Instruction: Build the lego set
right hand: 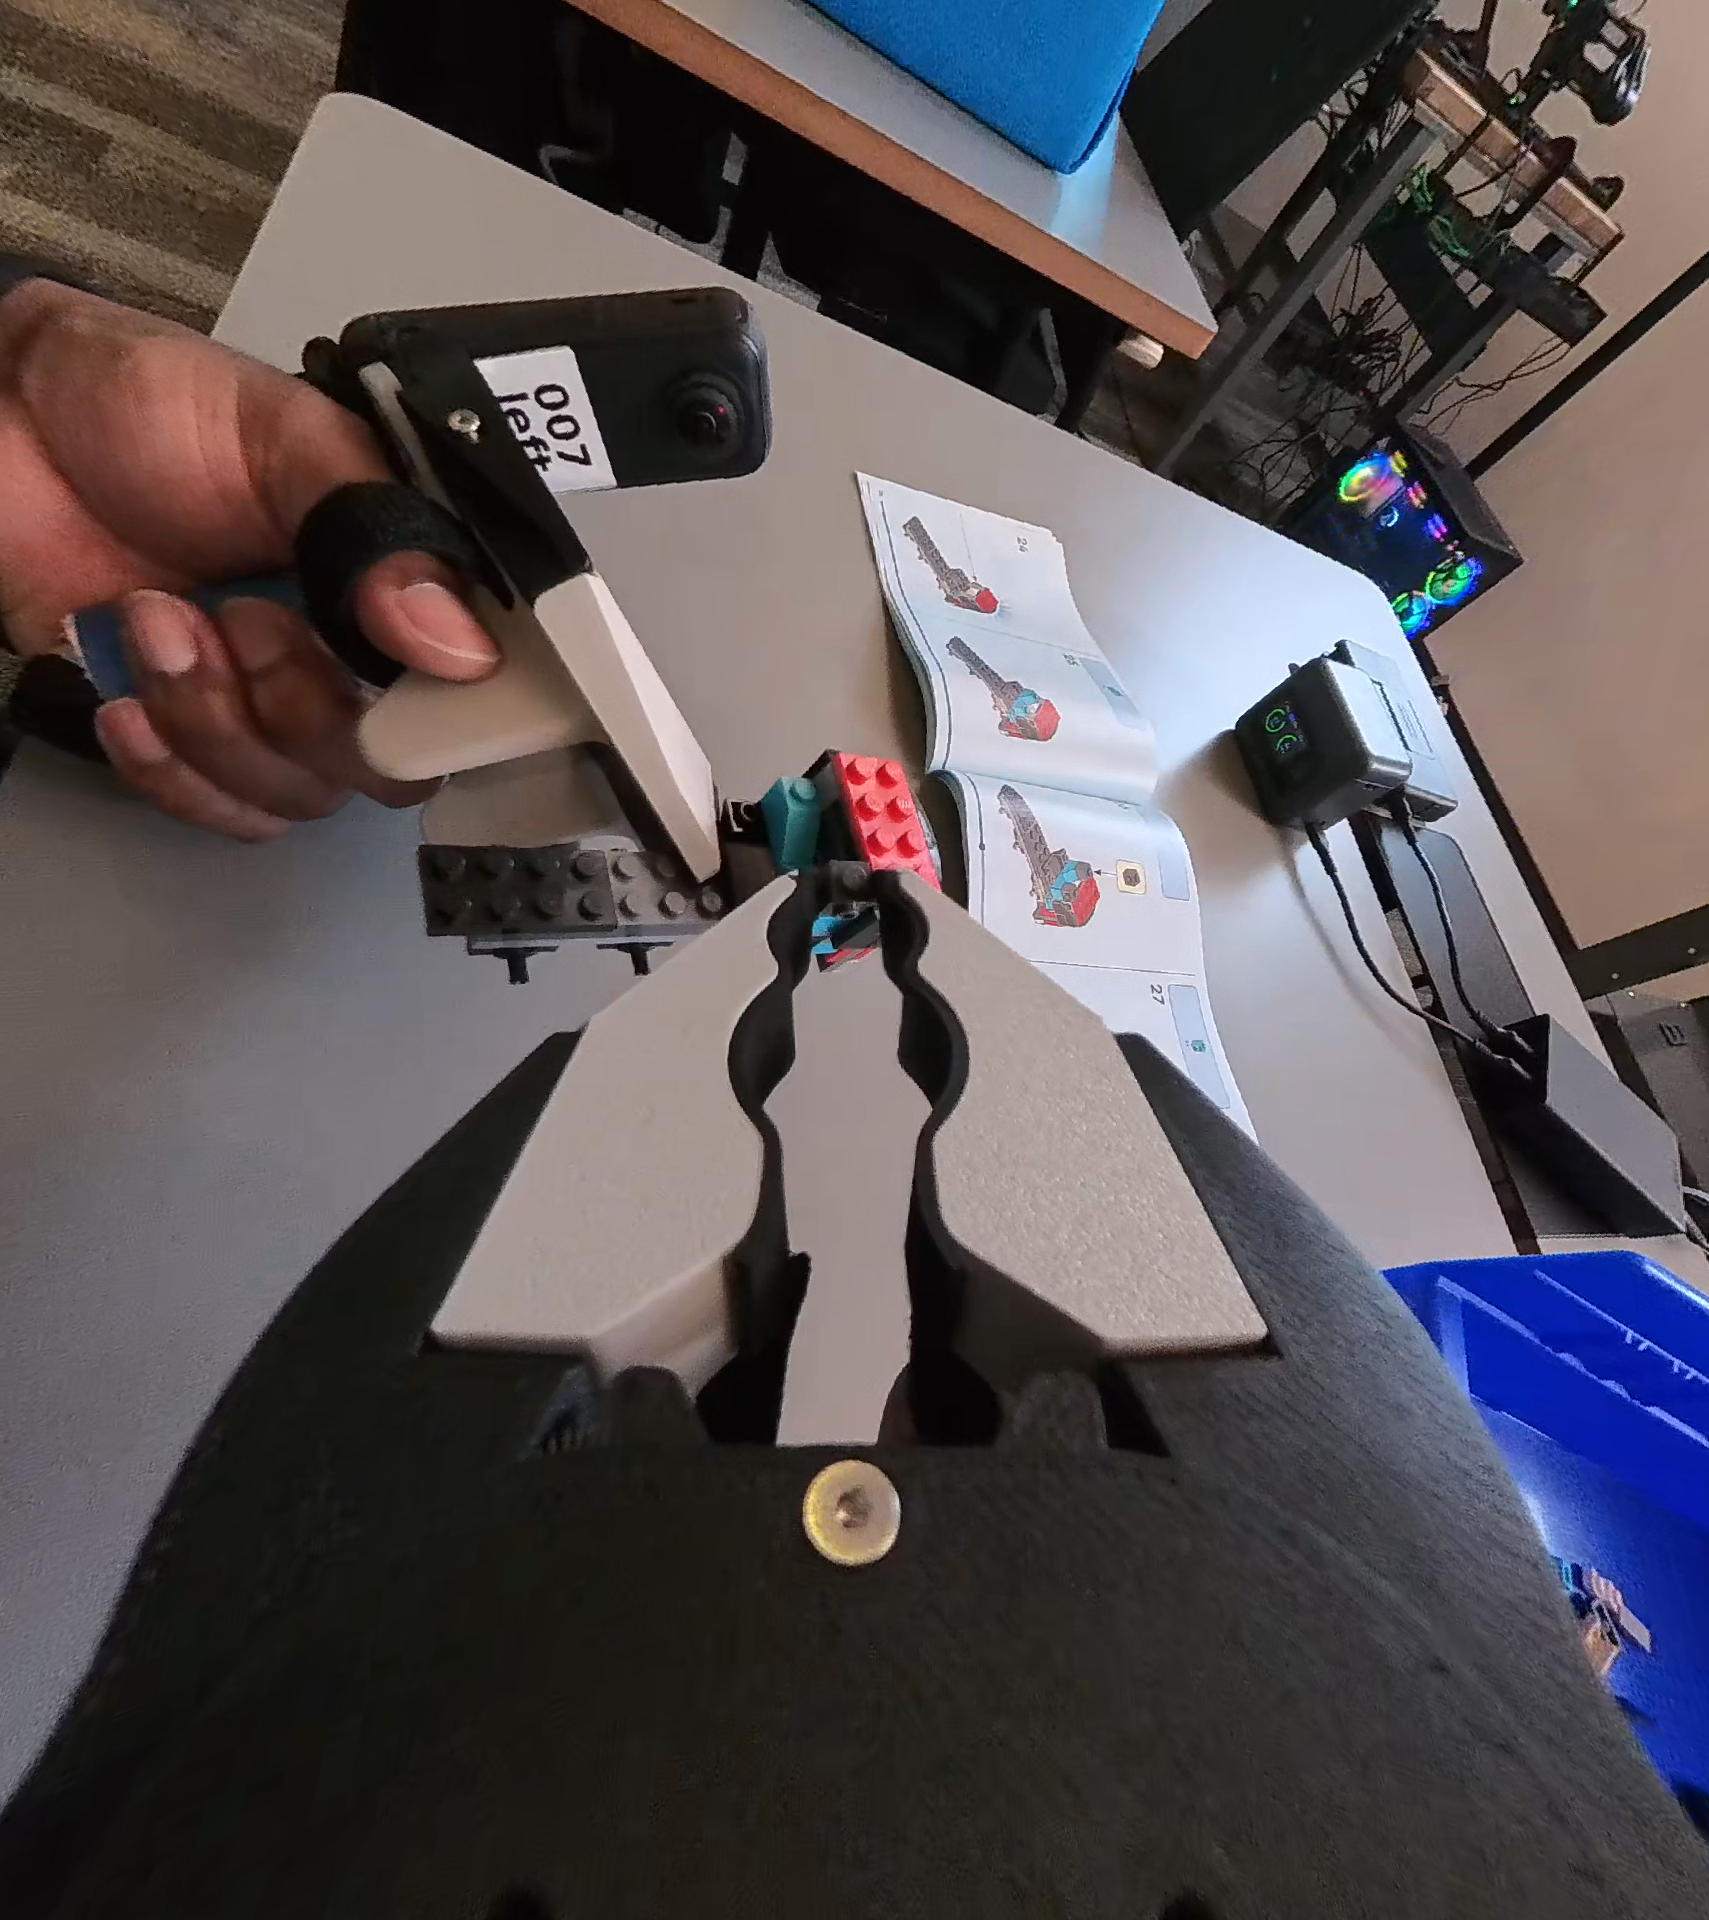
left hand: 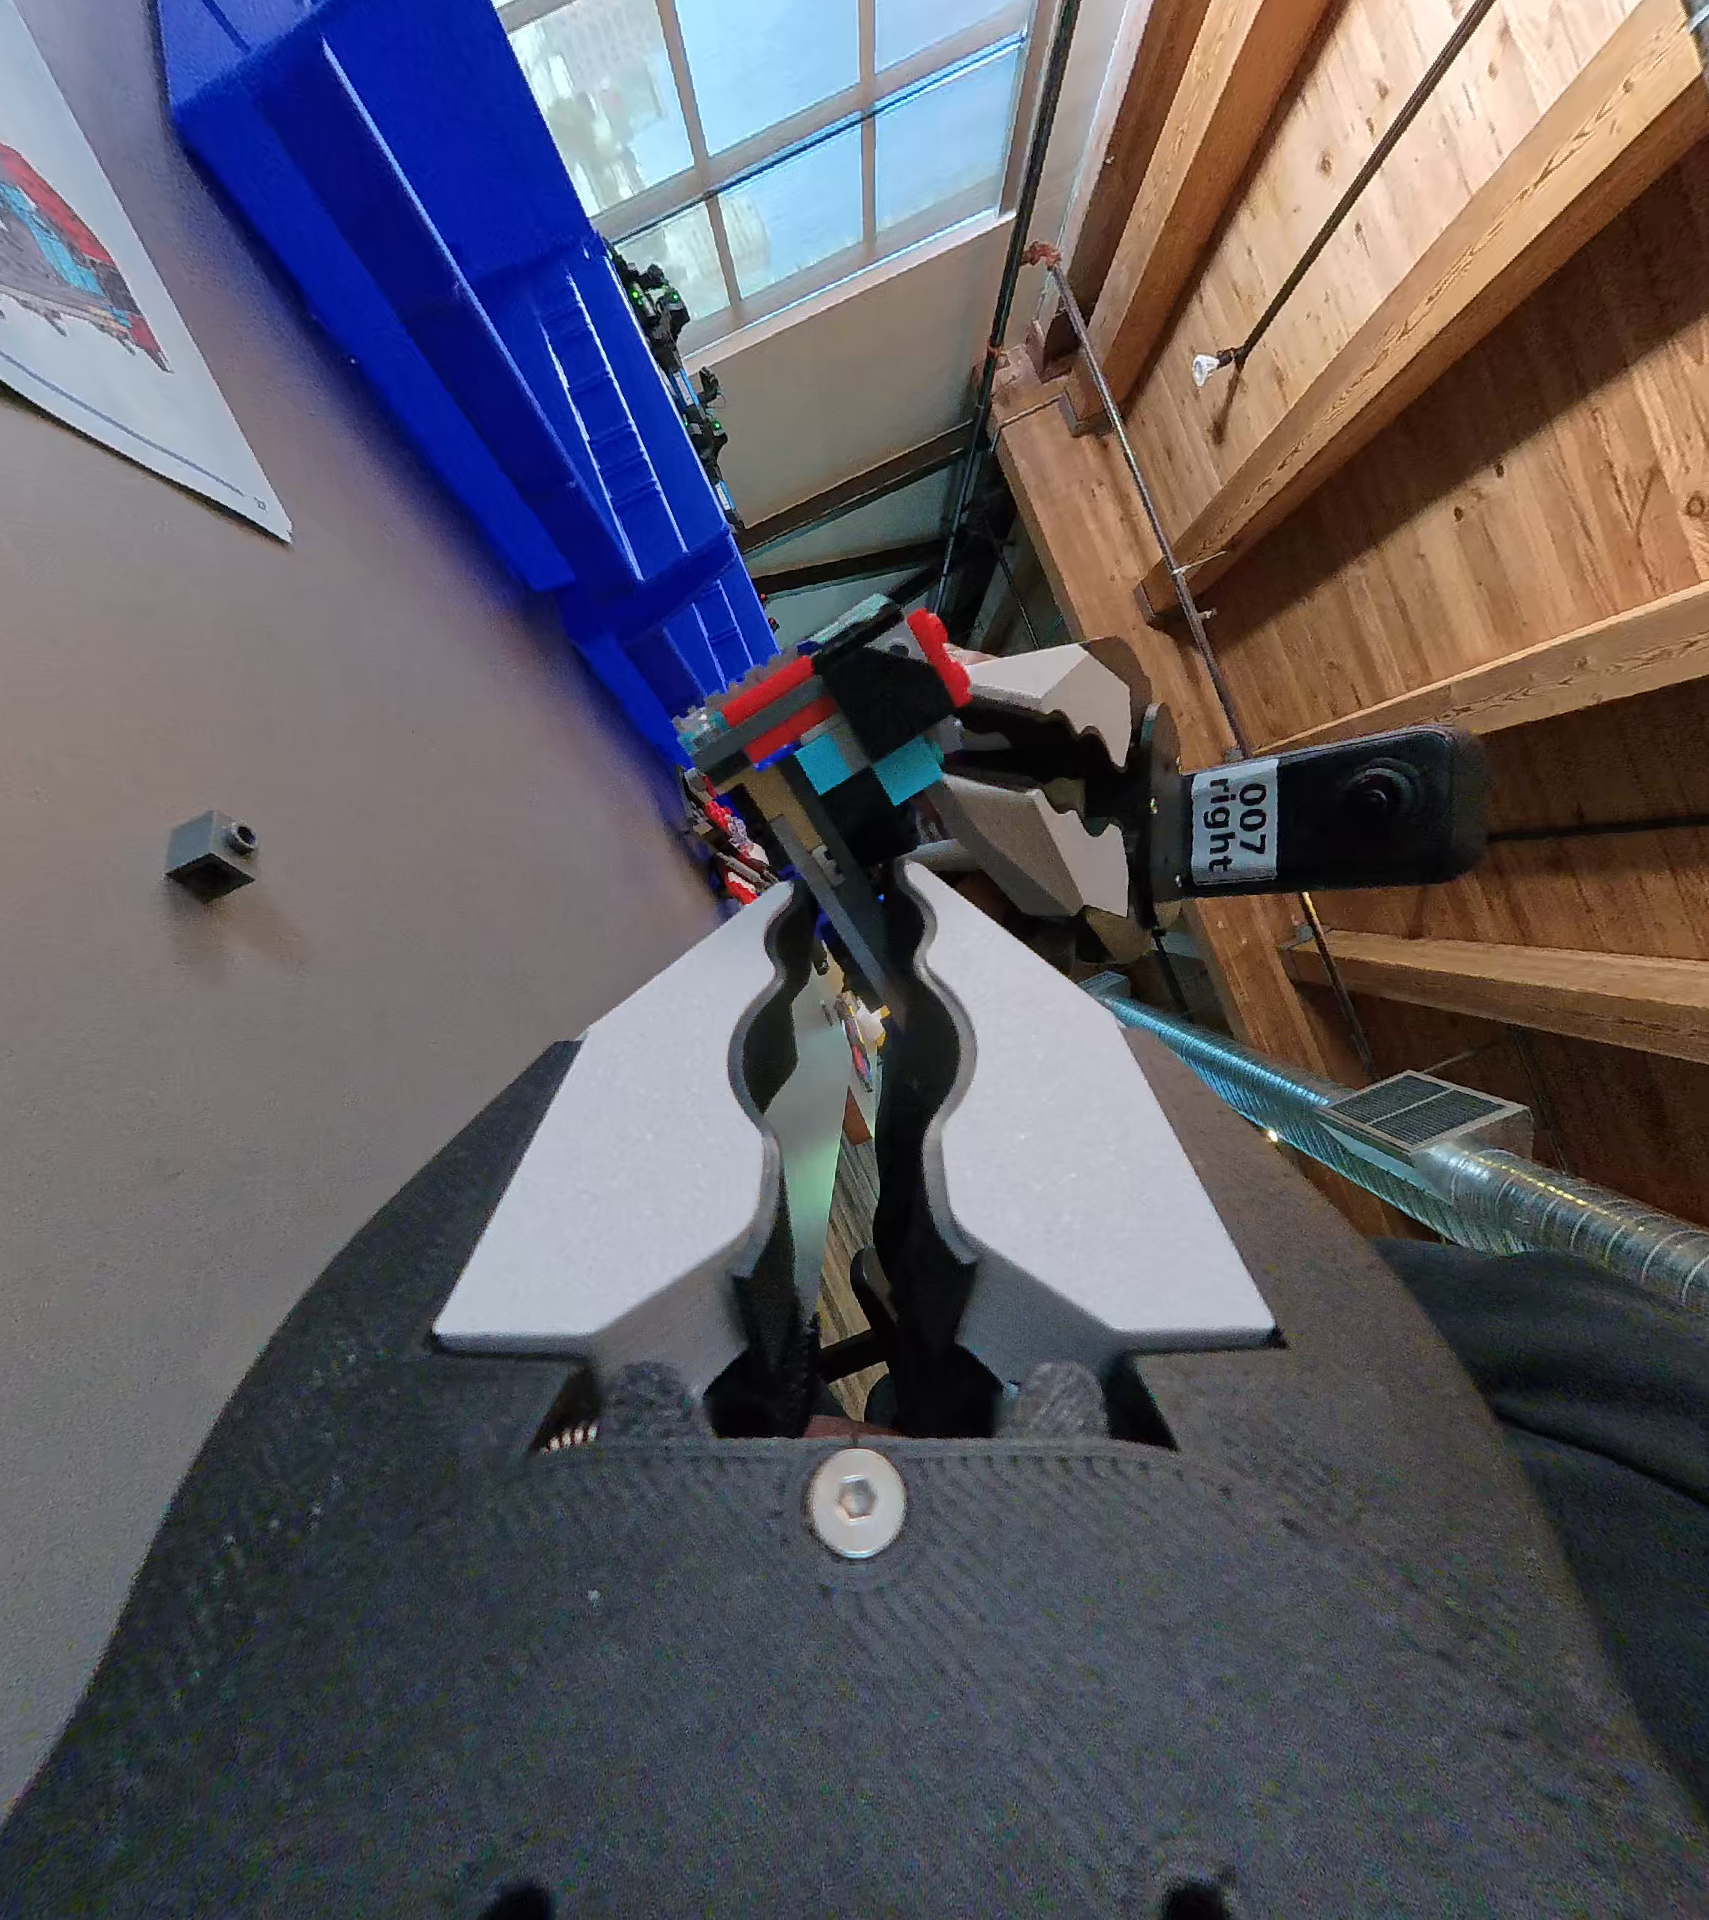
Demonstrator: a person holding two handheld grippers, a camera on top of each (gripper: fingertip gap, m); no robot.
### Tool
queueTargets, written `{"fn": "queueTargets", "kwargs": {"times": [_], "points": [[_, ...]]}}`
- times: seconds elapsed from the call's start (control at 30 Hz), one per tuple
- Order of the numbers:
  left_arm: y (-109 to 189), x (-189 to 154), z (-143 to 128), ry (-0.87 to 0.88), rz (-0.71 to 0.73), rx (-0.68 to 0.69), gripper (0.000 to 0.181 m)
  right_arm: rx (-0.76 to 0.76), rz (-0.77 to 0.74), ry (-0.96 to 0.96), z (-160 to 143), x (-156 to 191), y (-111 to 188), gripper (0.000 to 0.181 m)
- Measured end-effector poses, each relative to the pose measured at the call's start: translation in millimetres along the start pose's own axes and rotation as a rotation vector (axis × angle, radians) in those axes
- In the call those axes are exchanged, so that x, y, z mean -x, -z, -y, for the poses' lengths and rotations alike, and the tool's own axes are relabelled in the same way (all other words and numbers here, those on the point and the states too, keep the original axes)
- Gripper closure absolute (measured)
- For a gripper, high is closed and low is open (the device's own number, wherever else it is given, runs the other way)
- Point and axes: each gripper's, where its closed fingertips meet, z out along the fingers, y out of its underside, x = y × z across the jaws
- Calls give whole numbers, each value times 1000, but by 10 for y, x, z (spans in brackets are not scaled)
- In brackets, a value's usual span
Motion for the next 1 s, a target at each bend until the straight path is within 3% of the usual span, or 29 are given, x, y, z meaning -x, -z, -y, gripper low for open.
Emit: {"fn": "queueTargets", "kwargs": {"times": [0.67,0.8,1.0], "points": [[5,10,21,8,1,-15,168,-20,-42,-27,-9,-56,51,164],[33,38,65,2,21,-37,168,-15,-148,-150,-262,-151,221,159],[28,28,78,1,9,-40,168,-8,-366,-415,-935,-177,760,156]]}}
